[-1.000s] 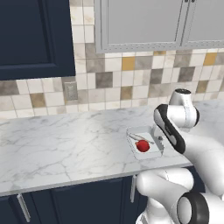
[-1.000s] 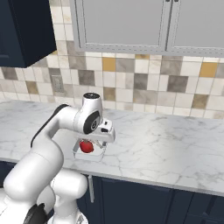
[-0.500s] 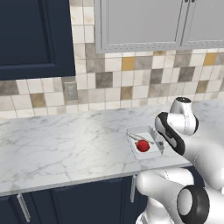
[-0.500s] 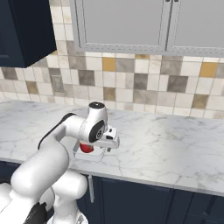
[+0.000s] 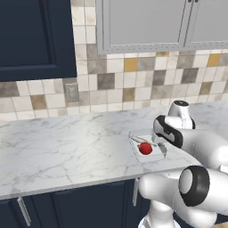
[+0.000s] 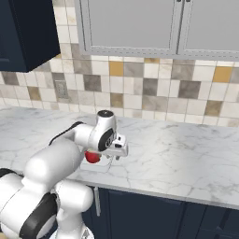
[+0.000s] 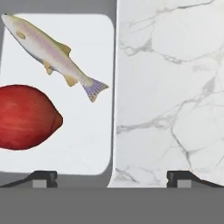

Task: Place the tupperware on the second highest shelf of the fridge. Make space for the tupperware among the existing items by rearranging them on the shelves if needed. Close the fridge door when finished.

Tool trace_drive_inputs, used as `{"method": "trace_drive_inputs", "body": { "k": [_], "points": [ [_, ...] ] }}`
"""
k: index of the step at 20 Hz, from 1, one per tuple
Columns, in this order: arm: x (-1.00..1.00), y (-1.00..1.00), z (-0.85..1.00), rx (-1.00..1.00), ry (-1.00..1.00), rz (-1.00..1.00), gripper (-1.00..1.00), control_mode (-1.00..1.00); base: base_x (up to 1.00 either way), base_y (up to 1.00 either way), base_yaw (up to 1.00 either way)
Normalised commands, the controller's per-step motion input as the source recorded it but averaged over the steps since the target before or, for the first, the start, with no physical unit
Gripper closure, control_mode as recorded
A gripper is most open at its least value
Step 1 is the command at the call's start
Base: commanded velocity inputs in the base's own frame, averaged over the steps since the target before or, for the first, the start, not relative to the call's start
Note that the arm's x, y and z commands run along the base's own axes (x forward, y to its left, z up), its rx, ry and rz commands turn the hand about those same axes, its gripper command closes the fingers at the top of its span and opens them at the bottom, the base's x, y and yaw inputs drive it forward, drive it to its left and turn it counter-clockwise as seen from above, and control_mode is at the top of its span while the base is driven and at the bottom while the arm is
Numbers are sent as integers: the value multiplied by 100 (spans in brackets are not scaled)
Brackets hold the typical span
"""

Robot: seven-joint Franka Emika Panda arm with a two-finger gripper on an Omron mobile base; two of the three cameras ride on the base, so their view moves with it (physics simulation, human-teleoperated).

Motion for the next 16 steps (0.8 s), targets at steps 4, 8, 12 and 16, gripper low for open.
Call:
{"method": "trace_drive_inputs", "body": {
  "k": [4, 8, 12, 16],
  "points": [
    [23, 0, -15, 2, 0, 0, -100, -100, 0, 0, 0],
    [13, 0, -35, 0, 0, 1, -100, -100, 0, 0, 0],
    [10, 0, -34, 0, 0, 1, -100, -100, 0, 0, 0],
    [10, 0, -26, 0, 0, 1, -100, -100, 0, 0, 0]
  ]
}}
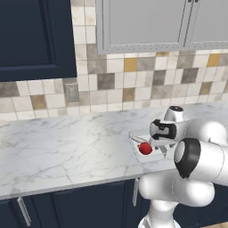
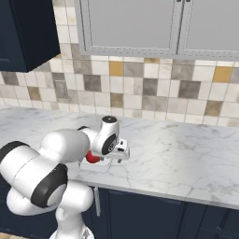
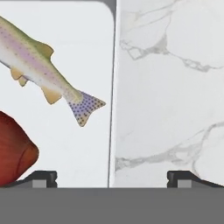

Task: Place the tupperware on the second highest shelf of the fridge. Make space for the tupperware among the existing items by rearranging them on the shelves if needed. Close the fridge door when finished.

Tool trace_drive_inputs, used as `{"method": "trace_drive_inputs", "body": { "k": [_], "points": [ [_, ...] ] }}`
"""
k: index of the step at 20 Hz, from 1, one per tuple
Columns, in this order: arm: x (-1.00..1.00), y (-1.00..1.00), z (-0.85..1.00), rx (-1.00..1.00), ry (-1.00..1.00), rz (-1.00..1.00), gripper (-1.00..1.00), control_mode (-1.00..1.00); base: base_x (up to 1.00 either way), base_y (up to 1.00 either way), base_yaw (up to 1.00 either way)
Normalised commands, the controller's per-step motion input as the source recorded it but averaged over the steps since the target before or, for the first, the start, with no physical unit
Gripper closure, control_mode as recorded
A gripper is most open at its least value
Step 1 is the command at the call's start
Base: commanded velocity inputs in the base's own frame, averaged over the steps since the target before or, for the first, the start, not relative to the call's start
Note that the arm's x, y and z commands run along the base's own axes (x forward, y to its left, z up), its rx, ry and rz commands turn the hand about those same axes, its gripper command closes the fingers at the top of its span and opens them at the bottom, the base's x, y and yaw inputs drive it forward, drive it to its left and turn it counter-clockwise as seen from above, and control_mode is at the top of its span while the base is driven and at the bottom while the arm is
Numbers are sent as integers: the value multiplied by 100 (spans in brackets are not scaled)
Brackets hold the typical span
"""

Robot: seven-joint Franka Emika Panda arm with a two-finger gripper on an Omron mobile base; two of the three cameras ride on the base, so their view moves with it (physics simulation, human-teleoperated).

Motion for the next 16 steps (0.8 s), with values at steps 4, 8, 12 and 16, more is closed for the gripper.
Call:
{"method": "trace_drive_inputs", "body": {
  "k": [4, 8, 12, 16],
  "points": [
    [8, 0, -19, 1, 0, 1, -100, -100, 0, 0, 0],
    [7, 0, -19, 1, 0, 1, -100, -100, 0, 0, 0],
    [9, 0, -18, 2, -1, 1, -100, -100, 0, 0, 0],
    [9, 0, -19, 0, -1, 1, 100, -100, 0, 0, 0]
  ]
}}
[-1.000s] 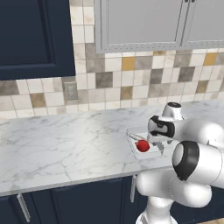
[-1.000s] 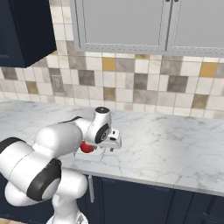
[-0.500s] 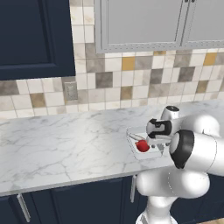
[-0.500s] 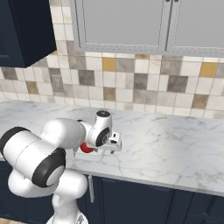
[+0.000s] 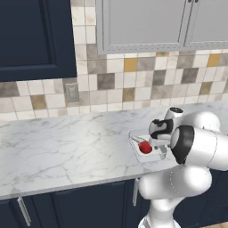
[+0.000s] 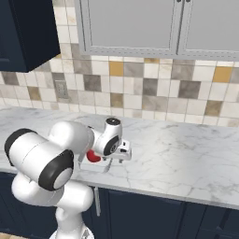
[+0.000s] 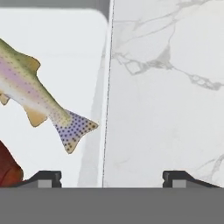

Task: Place the tupperware on the second highest shelf of the fridge. Make space for the tupperware among the existing items by rearranging them on the shelves if needed. Close the fridge door when finished.

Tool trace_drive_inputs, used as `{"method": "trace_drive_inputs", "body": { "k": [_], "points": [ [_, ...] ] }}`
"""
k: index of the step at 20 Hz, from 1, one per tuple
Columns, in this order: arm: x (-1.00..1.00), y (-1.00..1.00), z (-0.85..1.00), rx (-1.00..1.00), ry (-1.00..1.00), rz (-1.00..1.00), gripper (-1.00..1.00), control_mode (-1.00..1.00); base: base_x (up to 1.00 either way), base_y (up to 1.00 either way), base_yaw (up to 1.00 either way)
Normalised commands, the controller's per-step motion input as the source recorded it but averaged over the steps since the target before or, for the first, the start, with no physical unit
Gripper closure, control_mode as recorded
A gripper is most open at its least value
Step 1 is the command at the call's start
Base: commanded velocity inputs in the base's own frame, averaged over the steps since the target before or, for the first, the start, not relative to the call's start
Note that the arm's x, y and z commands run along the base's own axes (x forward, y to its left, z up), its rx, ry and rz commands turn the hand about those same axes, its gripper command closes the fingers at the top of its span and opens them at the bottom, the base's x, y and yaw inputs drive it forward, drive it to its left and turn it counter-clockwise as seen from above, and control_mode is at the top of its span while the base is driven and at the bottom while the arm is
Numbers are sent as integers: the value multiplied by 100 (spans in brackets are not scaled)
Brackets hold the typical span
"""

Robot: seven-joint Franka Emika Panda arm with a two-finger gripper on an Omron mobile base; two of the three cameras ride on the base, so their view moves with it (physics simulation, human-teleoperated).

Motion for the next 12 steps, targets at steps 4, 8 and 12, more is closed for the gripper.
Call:
{"method": "trace_drive_inputs", "body": {
  "k": [4, 8, 12],
  "points": [
    [4, 0, -8, 0, 0, 0, 100, -100, 0, 0, 0],
    [0, 0, -1, 0, 0, 0, 100, -100, 0, 0, 0],
    [-6, 5, 17, 0, -3, 0, 100, -100, 0, 0, 0]
  ]
}}
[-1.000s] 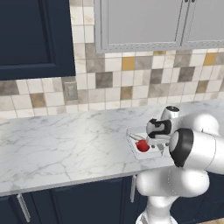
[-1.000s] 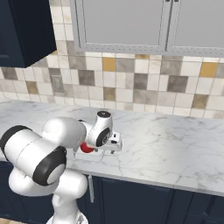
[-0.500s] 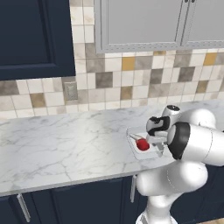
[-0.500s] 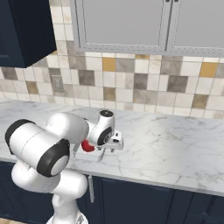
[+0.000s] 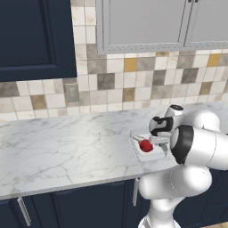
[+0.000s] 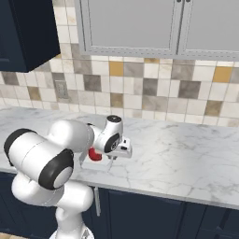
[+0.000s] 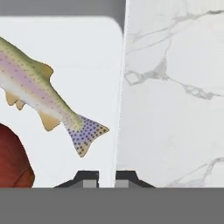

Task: Place the tupperware on the second highest shelf of the fridge. Make space for the tupperware among the existing items by rearranging them on the shelves if needed. Close the fridge door when finished.

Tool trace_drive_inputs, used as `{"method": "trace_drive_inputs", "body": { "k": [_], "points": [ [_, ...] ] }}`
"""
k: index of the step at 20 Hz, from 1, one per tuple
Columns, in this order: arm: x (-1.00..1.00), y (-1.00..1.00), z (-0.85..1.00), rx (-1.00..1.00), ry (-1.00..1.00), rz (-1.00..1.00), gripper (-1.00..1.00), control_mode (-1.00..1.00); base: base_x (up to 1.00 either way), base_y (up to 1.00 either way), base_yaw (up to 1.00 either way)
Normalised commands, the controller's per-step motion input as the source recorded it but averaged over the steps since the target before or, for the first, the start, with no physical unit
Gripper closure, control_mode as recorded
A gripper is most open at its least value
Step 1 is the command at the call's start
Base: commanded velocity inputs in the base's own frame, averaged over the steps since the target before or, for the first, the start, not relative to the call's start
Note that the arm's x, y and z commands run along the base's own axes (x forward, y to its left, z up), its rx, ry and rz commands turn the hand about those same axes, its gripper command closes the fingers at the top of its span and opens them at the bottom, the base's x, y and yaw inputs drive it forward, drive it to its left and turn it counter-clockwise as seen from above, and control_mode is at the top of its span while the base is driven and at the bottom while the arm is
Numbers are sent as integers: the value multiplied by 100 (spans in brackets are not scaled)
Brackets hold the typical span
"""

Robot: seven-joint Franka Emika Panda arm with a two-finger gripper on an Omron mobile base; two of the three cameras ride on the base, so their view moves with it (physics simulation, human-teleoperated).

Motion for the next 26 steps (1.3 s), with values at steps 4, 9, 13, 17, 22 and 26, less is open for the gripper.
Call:
{"method": "trace_drive_inputs", "body": {
  "k": [4, 9, 13, 17, 22, 26],
  "points": [
    [-35, 10, 74, 0, -12, 0, 100, -100, 0, 0, 0],
    [-59, 38, 83, 0, -12, -12, 100, -100, 0, 0, 0],
    [-65, 38, 81, 6, -8, -27, 100, -100, 0, 0, 0],
    [-79, 29, 77, 16, -8, -35, 100, -100, 0, 0, 0],
    [-80, 22, 55, 29, -13, -42, 100, -100, 0, 0, 0],
    [-27, 27, 73, 23, -7, -44, 100, -100, 0, 0, 0]
  ]
}}
